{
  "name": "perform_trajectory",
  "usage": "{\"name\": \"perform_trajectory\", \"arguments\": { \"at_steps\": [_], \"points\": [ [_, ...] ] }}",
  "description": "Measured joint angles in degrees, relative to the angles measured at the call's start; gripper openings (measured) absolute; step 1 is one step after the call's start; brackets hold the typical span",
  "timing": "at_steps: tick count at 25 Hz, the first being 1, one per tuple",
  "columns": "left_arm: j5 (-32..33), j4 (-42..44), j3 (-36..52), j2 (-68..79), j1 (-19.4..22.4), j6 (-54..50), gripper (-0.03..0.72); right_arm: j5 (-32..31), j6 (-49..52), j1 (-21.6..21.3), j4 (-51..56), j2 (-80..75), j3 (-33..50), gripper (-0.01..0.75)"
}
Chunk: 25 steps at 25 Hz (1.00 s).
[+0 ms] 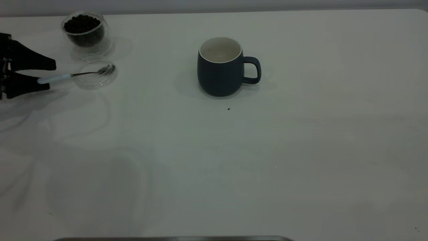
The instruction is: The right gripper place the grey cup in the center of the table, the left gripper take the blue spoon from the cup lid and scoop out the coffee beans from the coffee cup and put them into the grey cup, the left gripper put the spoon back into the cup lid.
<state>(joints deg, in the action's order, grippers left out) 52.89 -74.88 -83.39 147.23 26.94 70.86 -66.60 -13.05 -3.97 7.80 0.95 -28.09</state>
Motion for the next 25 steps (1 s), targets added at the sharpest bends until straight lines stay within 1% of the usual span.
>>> {"name": "perform_trajectory", "arguments": {
  "at_steps": [4, 6, 9, 12, 16, 21, 25],
  "points": [
    [-0.97, 11.39, -5.68, -3.96, -0.05, -6.39, 0.653, 0.0, 0.0, 0.0, 0.0, 0.0, 0.0, 0.459],
    [-0.56, 18.16, -9.07, -6.78, -0.05, -12.69, 0.653, -0.05, 0.0, 0.0, 0.0, 0.0, 0.0, 0.459],
    [3.59, 29.07, -14.86, -12.19, -0.05, -21.96, 0.648, -0.05, 0.0, 0.0, 0.0, 0.0, 0.0, 0.459],
    [8.64, 36.33, -20.35, -19.02, -0.05, -29.46, 0.644, -0.05, 0.0, 0.0, 0.0, 0.0, 0.0, 0.459],
    [13.91, 40.97, -23.08, -29.86, -0.05, -35.68, 0.631, -0.05, 0.0, 0.0, 0.0, 0.0, 0.0, 0.459],
    [13.91, 42.9, -23.04, -43.0, -0.5, -41.34, 0.598, -0.05, 0.0, 0.0, 0.0, 0.0, 0.0, 0.459],
    [13.91, 48.47, -16.67, -55.22, -2.05, -44.63, 0.583, -0.05, 0.0, 0.0, 0.0, 0.0, 0.0, 0.459]
  ]
}}
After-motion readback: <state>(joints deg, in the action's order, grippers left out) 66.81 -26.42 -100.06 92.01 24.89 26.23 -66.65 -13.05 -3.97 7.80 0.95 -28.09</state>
